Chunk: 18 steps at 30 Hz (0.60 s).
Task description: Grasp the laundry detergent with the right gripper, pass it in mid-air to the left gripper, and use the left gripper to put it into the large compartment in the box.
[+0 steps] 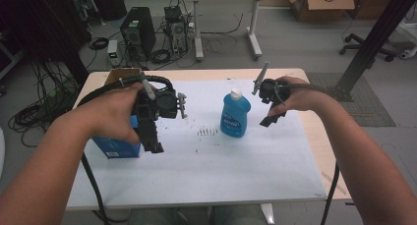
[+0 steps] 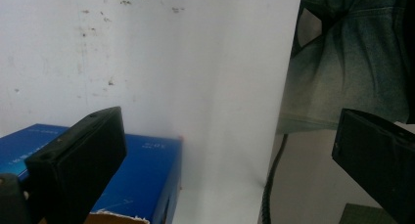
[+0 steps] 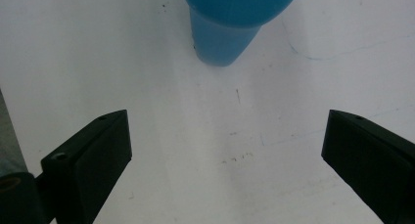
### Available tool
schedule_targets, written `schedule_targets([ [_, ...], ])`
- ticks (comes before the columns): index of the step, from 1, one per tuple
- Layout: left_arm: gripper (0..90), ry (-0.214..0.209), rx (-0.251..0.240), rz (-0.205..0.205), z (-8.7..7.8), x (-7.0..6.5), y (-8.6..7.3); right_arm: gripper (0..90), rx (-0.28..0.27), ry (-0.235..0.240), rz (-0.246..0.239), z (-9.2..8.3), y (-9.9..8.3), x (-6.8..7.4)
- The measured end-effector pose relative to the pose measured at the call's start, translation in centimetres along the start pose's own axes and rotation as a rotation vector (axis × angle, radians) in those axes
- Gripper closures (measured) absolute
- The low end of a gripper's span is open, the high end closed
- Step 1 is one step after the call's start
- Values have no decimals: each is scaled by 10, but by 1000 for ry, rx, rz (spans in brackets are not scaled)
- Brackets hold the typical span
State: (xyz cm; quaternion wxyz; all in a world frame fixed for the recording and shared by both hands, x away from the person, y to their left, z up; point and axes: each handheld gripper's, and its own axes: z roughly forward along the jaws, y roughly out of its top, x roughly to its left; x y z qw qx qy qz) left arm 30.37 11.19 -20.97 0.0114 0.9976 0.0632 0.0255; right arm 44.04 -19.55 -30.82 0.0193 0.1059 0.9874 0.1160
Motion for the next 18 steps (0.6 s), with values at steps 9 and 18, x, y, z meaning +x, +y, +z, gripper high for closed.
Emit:
schedule_targets([
  [9, 2, -2, 4, 13, 1, -4, 3, 48, -60, 7, 25, 16, -11, 4],
  [18, 2, -3, 4, 14, 3, -6, 2, 48, -136, 3, 50, 30, -17, 6],
])
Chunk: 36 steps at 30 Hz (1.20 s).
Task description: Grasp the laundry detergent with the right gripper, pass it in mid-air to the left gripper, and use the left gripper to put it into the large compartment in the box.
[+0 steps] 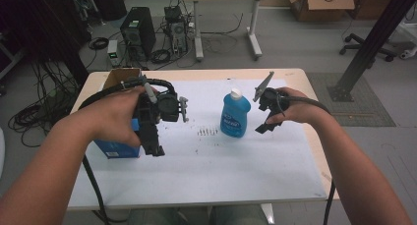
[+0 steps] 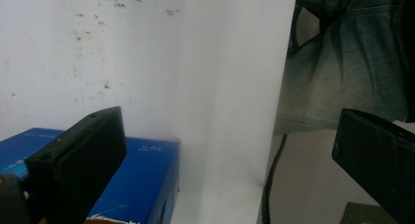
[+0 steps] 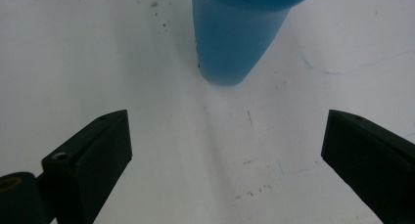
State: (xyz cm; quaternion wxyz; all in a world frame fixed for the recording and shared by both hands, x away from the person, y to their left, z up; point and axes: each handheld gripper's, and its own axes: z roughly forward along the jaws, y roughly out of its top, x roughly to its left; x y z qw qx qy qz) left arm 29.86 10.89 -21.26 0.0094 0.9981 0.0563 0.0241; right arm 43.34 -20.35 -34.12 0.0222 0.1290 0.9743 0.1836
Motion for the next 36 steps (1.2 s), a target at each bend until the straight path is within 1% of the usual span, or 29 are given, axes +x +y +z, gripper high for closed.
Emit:
schedule_targets([
  [9, 2, 0, -1, 3, 2, -2, 0, 47, -100, -6, 35, 9, -5, 0],
  [11, 2, 0, 0, 8, 3, -2, 0, 47, -115, -9, 38, 10, -6, 0],
  [14, 2, 0, 0, 6, 3, -3, 0, 46, -154, -7, 50, 12, -8, 0],
  [16, 2, -1, 0, 7, 3, -3, 1, 44, -168, -13, 54, 13, -9, 0],
  [17, 2, 0, 1, 7, 3, -3, 1, 44, -182, -12, 53, 14, -10, 0],
  [21, 2, -1, 2, 7, 4, -3, 1, 43, -226, -4, 74, 17, -11, 0],
  [23, 2, -2, 2, 5, 4, -3, 1, 41, -230, -6, 78, 19, -11, 1],
  [26, 2, -3, 5, 4, 4, -4, 1, 40, -257, -1, 80, 21, -11, 2],
  [30, 2, -3, 9, 3, 4, -4, 2, 38, -278, -3, 88, 25, -11, 4],
  [32, 2, -4, 11, 7, 4, -4, 2, 36, -297, 9, 96, 27, -11, 4],
  [33, 2, -5, 8, 5, 4, -5, 2, 34, -298, 12, 98, 28, -11, 5],
  [36, 2, -10, 10, 8, 4, -5, 3, 34, -315, 9, 104, 31, -11, 6],
])
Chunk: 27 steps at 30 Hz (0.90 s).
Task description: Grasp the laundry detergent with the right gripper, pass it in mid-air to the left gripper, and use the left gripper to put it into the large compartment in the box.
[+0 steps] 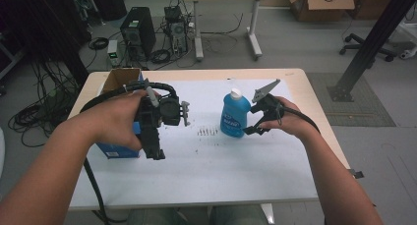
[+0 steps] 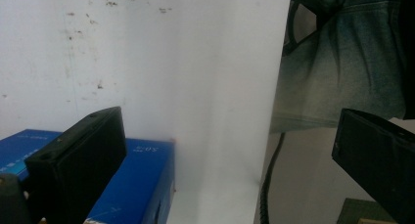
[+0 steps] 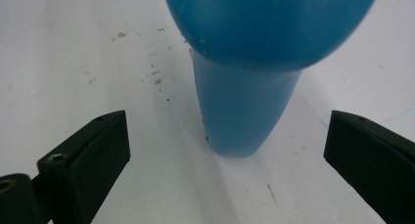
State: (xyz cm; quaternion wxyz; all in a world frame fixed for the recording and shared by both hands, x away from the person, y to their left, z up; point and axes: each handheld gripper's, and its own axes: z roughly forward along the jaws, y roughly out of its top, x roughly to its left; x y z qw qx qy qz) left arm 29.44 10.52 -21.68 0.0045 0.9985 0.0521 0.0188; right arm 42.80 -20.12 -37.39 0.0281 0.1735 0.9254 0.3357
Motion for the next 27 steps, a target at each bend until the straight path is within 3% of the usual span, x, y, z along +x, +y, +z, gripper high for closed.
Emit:
schedule_targets([
  [27, 2, -4, -4, 19, 3, 1, 9, 27, -164, -44, 29, 34, -6, -1],
])
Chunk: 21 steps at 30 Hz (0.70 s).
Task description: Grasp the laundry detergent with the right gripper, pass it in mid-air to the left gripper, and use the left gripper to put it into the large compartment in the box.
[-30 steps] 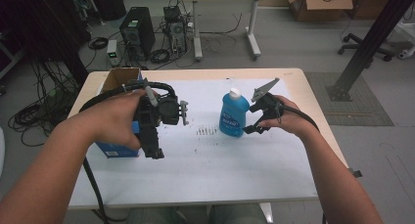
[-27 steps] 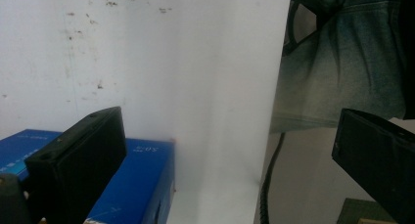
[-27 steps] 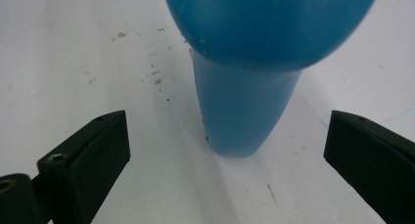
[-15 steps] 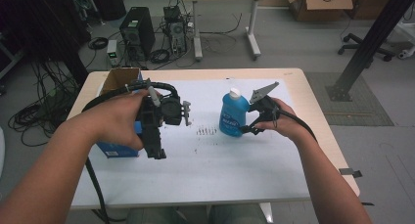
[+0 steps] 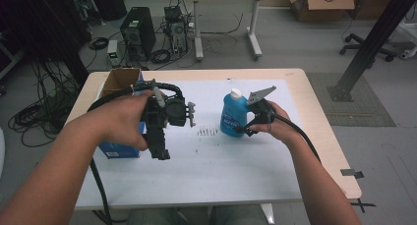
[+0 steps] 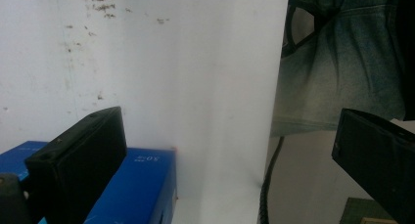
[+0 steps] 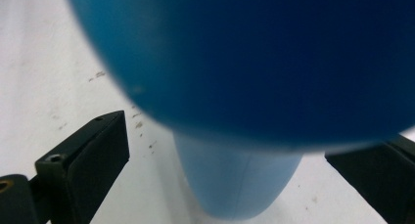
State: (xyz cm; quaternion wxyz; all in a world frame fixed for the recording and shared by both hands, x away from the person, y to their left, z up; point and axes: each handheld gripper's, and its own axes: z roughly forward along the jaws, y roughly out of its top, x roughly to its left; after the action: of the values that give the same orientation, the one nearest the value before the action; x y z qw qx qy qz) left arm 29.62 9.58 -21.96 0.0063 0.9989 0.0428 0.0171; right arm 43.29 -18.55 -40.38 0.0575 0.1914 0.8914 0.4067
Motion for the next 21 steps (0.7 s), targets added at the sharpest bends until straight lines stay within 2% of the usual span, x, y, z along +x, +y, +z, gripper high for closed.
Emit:
schedule_targets([
  [12, 2, -7, -2, 1, 4, 1, -1, 19, -86, -21, 29, 8, -6, 0],
  [21, 2, -11, -2, 2, 5, 2, -1, 24, -118, -38, 37, 13, -7, 1],
])
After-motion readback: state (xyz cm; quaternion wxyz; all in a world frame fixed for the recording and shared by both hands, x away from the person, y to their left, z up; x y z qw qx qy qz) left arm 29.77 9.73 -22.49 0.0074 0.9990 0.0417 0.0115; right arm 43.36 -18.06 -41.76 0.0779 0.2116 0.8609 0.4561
